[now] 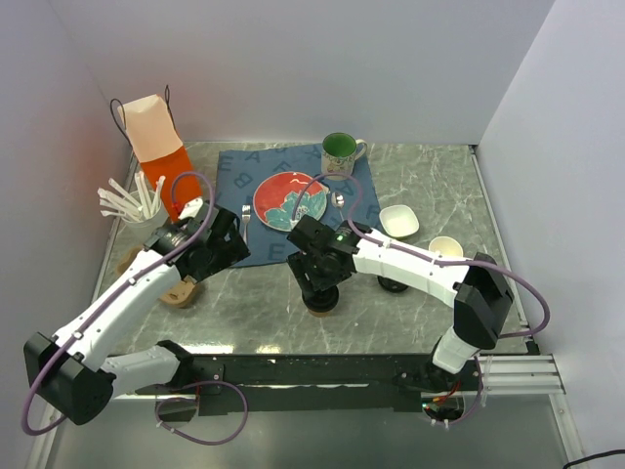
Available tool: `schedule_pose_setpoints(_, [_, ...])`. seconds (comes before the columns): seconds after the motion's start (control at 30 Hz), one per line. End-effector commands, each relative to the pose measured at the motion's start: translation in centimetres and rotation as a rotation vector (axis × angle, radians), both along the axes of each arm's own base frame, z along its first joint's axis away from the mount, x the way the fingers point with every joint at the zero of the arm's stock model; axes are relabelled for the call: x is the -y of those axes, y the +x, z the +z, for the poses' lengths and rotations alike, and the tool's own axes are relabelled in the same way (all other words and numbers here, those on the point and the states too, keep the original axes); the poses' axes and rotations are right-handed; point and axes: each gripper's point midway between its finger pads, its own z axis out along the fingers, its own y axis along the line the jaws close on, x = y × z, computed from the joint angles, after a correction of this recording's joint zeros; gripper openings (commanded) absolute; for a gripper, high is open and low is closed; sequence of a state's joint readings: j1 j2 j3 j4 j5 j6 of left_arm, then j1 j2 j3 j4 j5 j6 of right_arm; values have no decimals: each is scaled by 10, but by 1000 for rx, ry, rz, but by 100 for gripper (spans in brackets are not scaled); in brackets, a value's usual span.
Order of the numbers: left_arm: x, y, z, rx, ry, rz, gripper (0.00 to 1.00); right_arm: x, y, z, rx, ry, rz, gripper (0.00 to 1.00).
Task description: Pack the takeout coffee
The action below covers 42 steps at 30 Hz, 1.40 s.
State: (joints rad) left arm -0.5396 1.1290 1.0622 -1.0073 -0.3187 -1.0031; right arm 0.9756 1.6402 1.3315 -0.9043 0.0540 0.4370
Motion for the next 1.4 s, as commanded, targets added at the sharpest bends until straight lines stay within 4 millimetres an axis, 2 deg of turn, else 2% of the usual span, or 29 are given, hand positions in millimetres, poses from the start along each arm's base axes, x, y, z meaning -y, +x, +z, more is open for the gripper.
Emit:
schedule_pose_setpoints(0.0, [-10,1,5,43,23,16,97,16,-4,-24,-10,-82,-29,63])
schedule_pose_setpoints(0.13, [-12,1,3,47,29,27,97,30,-5,-31,-17,-146,-63,64])
schedule_pose_setpoints(0.27, [-13,3,3,49,36,25,97,50,-6,-26,-14,-149,-120,67])
schedule_pose_setpoints(0.43, [-12,6,8,60,39,22,97,90,-9,-29,-31,-177,-222,67])
schedule_pose_setpoints(0.7, [-11,15,20,91,44,28,97,148,-20,-23,-39,-194,-402,68])
schedule_pose_setpoints(0.8, [-11,18,25,95,53,33,97,165,-22,-23,-31,-212,-455,68])
schedule_pose_setpoints(0.9, [-9,19,32,93,44,36,97,174,-24,-23,-35,-224,-484,71])
schedule_pose_setpoints(0.97, [-9,21,40,98,39,47,96,174,-23,-22,-34,-219,-486,72])
schedule_pose_setpoints(1.07, [-13,25,53,123,45,89,97,164,-18,-11,-14,-156,-475,80])
schedule_pose_setpoints(1.13, [-21,31,63,151,60,145,97,155,-11,7,5,-115,-461,88])
schedule_pose_setpoints(1.17, [-22,38,74,174,58,169,97,153,-8,15,10,-103,-454,90])
schedule_pose_setpoints(1.2, [-30,41,81,192,82,212,97,146,0,31,36,-71,-446,92])
schedule_pose_setpoints(1.23, [-34,45,87,207,90,240,96,145,-1,37,26,-71,-436,93])
schedule_pose_setpoints(1.27, [-36,55,102,242,86,266,97,139,4,51,42,-42,-429,94])
schedule_pose_setpoints(1.3, [-38,63,110,270,93,275,97,138,5,56,46,-37,-420,95])
schedule_pose_setpoints(1.33, [-46,73,129,322,93,306,97,139,2,60,37,-42,-413,95])
schedule_pose_setpoints(1.37, [-47,84,132,330,108,309,97,137,5,68,50,-28,-409,96])
